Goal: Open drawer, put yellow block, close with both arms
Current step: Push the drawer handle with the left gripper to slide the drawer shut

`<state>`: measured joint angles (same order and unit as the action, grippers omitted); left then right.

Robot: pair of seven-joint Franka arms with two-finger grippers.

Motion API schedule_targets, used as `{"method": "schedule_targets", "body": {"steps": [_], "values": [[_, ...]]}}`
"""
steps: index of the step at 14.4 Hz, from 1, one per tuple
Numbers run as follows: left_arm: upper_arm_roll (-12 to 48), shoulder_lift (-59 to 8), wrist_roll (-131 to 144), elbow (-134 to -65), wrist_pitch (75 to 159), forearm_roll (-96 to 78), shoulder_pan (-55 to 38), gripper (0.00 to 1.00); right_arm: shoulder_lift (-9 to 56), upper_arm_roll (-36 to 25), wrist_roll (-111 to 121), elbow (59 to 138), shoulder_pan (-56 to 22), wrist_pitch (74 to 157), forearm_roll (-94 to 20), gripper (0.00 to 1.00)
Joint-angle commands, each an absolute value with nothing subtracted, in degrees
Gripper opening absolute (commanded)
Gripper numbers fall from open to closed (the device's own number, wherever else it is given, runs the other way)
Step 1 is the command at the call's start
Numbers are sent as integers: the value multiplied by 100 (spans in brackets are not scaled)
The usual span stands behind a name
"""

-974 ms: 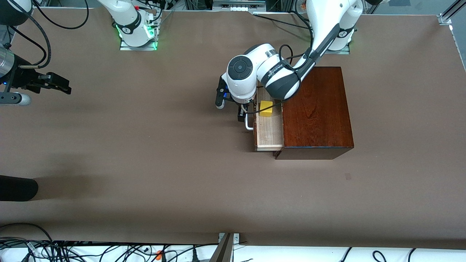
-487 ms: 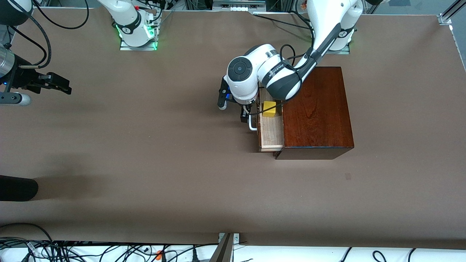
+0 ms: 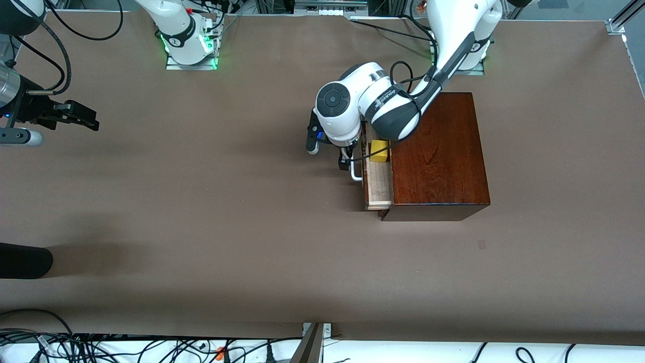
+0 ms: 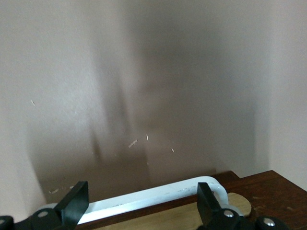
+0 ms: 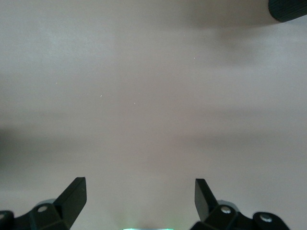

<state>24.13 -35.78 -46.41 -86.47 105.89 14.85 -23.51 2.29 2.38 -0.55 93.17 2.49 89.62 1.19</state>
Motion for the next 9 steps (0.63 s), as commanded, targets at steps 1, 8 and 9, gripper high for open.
{"method": "schedule_targets", "body": {"steps": [1, 8, 9], "values": [[2259, -3428, -4649, -8771, 10116, 1837, -2075, 100, 176, 316, -88, 9334, 343, 8939, 35, 100], [2259, -3313, -4649, -8763, 9932, 1890, -1802, 100, 220, 316, -79, 9369, 343, 8772, 35, 100], [2259, -3322, -4649, -8763, 9914, 1890, -1802, 100, 220, 316, -88, 9360, 343, 8798, 35, 100]]}}
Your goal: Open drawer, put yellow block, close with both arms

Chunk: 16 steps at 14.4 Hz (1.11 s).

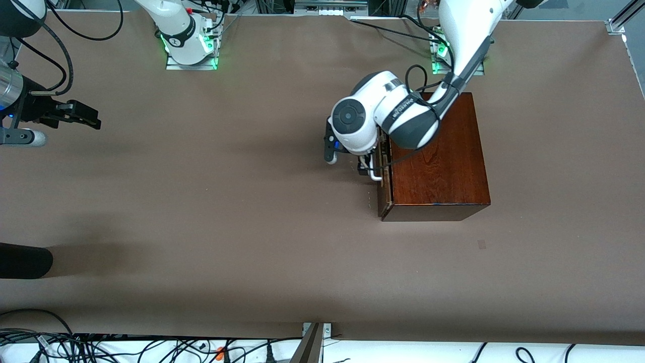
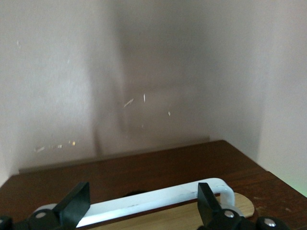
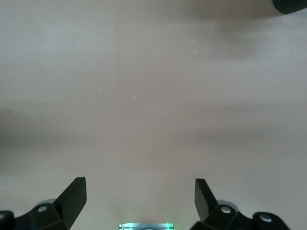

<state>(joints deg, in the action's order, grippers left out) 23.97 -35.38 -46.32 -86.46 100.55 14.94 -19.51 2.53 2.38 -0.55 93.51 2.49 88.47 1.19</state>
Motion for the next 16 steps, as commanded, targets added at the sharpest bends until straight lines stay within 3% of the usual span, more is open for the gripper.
{"method": "schedule_targets", "body": {"steps": [1, 7, 11, 16], "values": [[2259, -3314, -4658, -8763, 9914, 1890, -1802, 100, 220, 316, -88, 9360, 343, 8833, 35, 100], [2311, -3130, -4553, -8728, 9905, 1890, -1802, 100, 211, 316, -88, 9343, 343, 8859, 35, 100], [2303, -2804, -4351, -8386, 9739, 978, -1758, 100, 202, 316, -88, 9334, 343, 8859, 26, 100], [2320, -2690, -4351, -7665, 9010, -8, -715, 100, 193, 316, -88, 9334, 343, 8929, 26, 100]]}}
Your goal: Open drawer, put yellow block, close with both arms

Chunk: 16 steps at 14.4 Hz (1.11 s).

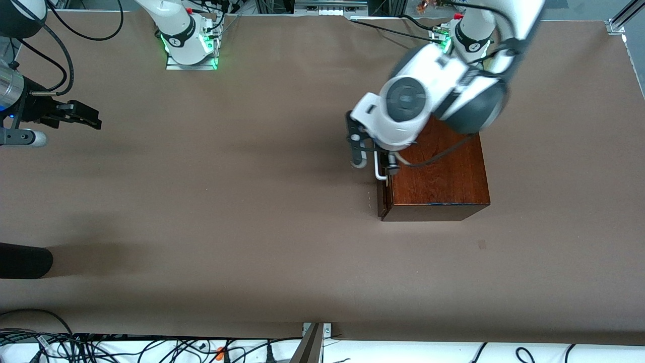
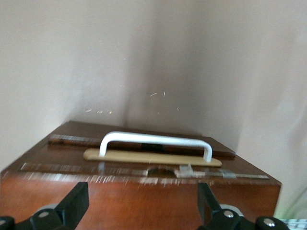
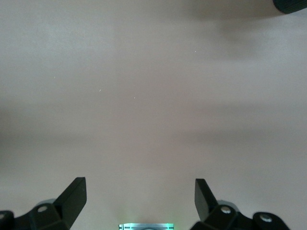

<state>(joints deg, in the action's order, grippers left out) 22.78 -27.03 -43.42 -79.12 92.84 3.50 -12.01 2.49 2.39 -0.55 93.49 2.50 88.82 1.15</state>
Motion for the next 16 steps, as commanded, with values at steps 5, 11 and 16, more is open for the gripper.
{"method": "schedule_targets", "body": {"steps": [5, 11, 16], "values": [[2303, -2364, -4124, -7664, 8588, -70, 270, 100, 193, 316, -88, 9325, 343, 9000, 26, 100], [2268, -1996, -3315, -7655, 8043, 333, 554, 100, 202, 308, -88, 9334, 343, 9053, 26, 100], [1191, -1250, -2007, -7944, 8068, 273, 82, 100, 211, 299, -88, 9325, 343, 9053, 26, 100]]}}
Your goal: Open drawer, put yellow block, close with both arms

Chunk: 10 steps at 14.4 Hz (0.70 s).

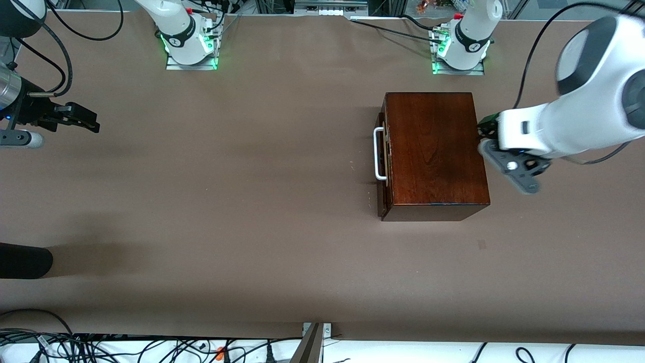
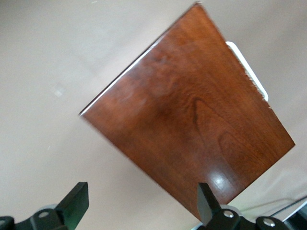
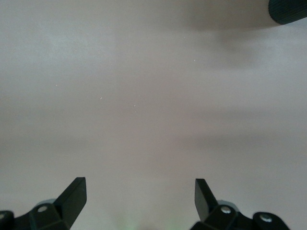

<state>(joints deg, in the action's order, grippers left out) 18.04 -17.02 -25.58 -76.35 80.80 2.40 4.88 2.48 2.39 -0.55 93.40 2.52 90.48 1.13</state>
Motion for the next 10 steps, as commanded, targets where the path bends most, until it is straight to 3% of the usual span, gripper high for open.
{"method": "schedule_targets", "body": {"steps": [1, 4, 6, 8, 10], "values": [[830, -1135, -1699, -8024, 8077, 264, -199, 100, 211, 299, -79, 9325, 343, 9044, 26, 100], [177, -687, -585, -8558, 8348, 264, -579, 100, 211, 290, -79, 9334, 343, 9044, 26, 100], [-52, -126, 487, -9391, 9101, 264, -729, 100, 211, 290, -79, 9334, 343, 9035, 26, 100], [-114, 253, 835, -9982, 9701, 255, -738, 100, 211, 290, -79, 9334, 343, 9009, 26, 100], [-105, 308, 809, -10046, 9738, 264, -686, 100, 220, 290, -79, 9334, 343, 8974, 26, 100]]}}
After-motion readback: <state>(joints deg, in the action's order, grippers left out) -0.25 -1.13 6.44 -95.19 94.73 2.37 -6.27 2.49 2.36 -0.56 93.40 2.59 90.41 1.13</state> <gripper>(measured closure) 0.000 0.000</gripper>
